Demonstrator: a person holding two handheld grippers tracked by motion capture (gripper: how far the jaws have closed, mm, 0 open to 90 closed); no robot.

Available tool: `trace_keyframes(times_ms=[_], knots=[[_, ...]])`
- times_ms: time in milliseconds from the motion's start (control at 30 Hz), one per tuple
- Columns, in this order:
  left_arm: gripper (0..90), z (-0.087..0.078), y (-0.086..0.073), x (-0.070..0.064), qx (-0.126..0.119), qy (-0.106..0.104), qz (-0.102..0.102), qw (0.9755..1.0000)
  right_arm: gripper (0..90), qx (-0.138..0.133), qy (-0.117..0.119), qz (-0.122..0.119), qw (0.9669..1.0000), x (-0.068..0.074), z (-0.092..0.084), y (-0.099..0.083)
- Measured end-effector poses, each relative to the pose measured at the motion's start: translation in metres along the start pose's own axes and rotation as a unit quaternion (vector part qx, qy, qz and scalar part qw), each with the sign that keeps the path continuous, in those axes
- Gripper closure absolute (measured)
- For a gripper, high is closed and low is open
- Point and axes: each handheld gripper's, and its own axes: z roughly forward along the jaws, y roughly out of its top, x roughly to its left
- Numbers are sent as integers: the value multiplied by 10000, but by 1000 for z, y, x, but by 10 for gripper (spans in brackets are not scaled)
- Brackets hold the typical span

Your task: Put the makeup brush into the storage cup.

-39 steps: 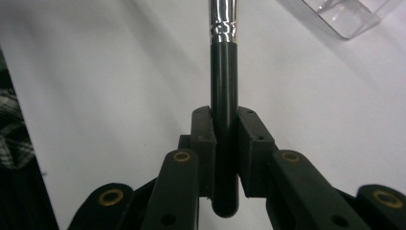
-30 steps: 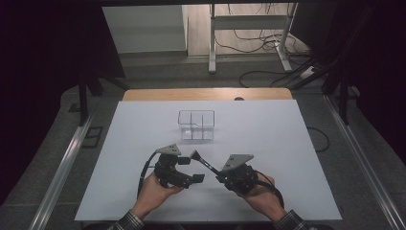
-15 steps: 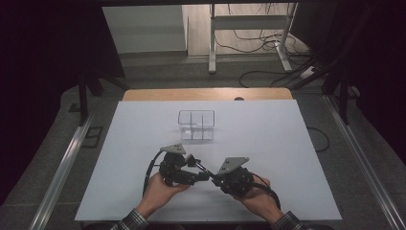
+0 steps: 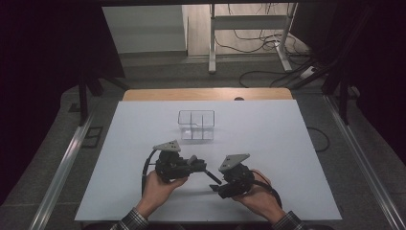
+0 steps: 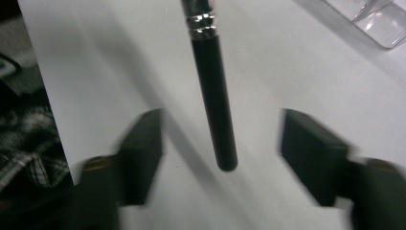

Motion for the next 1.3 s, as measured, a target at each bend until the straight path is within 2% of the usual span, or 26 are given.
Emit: trace_keyframes(times_ms=[67,133,333,433,533,667,733,767,833,900,967,1100,1300], knots=[[767,-1,1,-1,10,80,57,10000,142,-15,12,110,9999,-3,0,0],[766,-1,2,-4,40,179,137,9997,72,-24,-62,158,9999,-3,2,-1],[766,3,4,-14,173,444,436,9979,46,-28,-124,1,9999,6,5,6],[766,6,5,-19,278,531,561,9966,119,-35,-244,-58,9997,11,7,9],[766,10,5,-22,358,571,659,9955,309,-68,-394,-220,9990,14,6,11],[765,13,5,-24,396,504,645,9959,573,-85,-455,-267,9986,17,4,12],[765,15,4,-23,416,454,609,9962,714,-72,-428,-353,9984,15,3,11],[764,15,4,-23,413,445,593,9964,748,-96,-333,-271,9990,15,3,11],[760,16,4,-21,432,381,541,9969,771,-56,-172,-207,9996,13,4,10],[743,16,3,-19,411,313,497,9974,786,4,-149,-354,9993,14,4,10],[630,16,2,-17,395,291,483,9976,787,36,-185,-416,9990,14,4,10],[476,11,2,-16,316,359,514,9975,786,-72,-148,-153,9997,6,1,7],[347,4,0,-11,427,520,613,9958,787,-206,-122,20,9997,-8,-6,2]])
